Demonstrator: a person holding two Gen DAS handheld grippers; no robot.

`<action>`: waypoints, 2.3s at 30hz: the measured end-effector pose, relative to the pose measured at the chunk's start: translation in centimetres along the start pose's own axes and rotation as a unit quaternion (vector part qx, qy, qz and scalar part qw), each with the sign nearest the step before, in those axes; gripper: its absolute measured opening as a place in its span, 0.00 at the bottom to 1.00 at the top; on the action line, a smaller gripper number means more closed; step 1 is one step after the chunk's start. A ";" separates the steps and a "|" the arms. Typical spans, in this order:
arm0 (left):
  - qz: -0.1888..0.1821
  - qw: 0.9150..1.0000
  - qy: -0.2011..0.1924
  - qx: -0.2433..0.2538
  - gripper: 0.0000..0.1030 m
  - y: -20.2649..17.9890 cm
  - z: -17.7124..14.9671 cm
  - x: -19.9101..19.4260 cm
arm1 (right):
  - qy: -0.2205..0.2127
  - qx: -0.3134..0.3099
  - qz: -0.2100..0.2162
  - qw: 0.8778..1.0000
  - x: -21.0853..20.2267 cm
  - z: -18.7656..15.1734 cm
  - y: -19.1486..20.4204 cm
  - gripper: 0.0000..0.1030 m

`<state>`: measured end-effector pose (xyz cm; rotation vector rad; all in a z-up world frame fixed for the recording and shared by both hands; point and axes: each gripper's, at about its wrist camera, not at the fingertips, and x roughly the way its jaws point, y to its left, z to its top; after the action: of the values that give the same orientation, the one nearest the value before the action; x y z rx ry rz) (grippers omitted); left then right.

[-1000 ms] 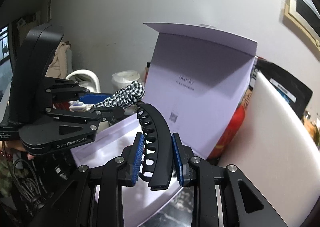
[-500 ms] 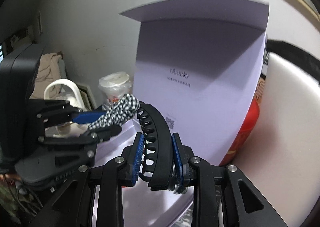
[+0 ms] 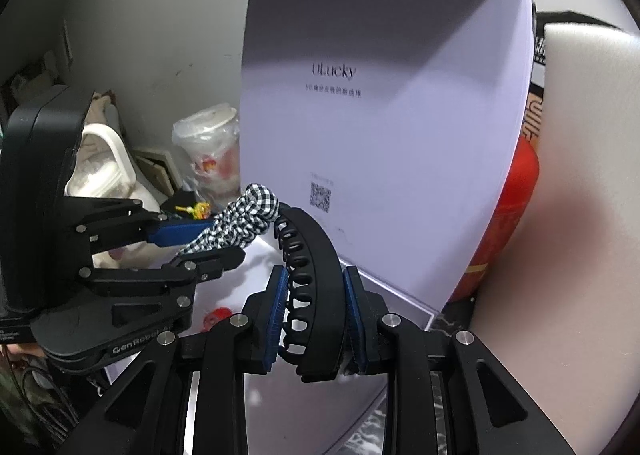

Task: Organize rigid objects
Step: 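Lower both tools into the white box and open them to release both items, then lift both open tools out of the box back over the table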

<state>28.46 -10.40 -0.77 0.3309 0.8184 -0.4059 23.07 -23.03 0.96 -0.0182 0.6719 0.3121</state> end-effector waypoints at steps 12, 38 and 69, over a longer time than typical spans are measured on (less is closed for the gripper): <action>0.002 1.000 0.014 0.009 0.25 -0.5 -0.8 2.4 | 0.033 -0.026 -0.031 0.999 2.5 -0.7 1.0 0.27; 0.023 1.000 0.000 0.018 0.32 -0.9 -1.5 0.8 | 0.039 -0.039 -0.085 0.995 1.1 -0.4 2.5 0.49; 0.049 0.995 -0.082 -0.007 0.79 -1.3 -2.4 -10.2 | -0.003 -0.047 -0.106 0.993 -9.2 -1.7 5.3 0.61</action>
<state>20.03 -8.27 5.25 0.3199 0.6423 -0.3310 13.70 -20.75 5.76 -0.1781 0.6424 0.1384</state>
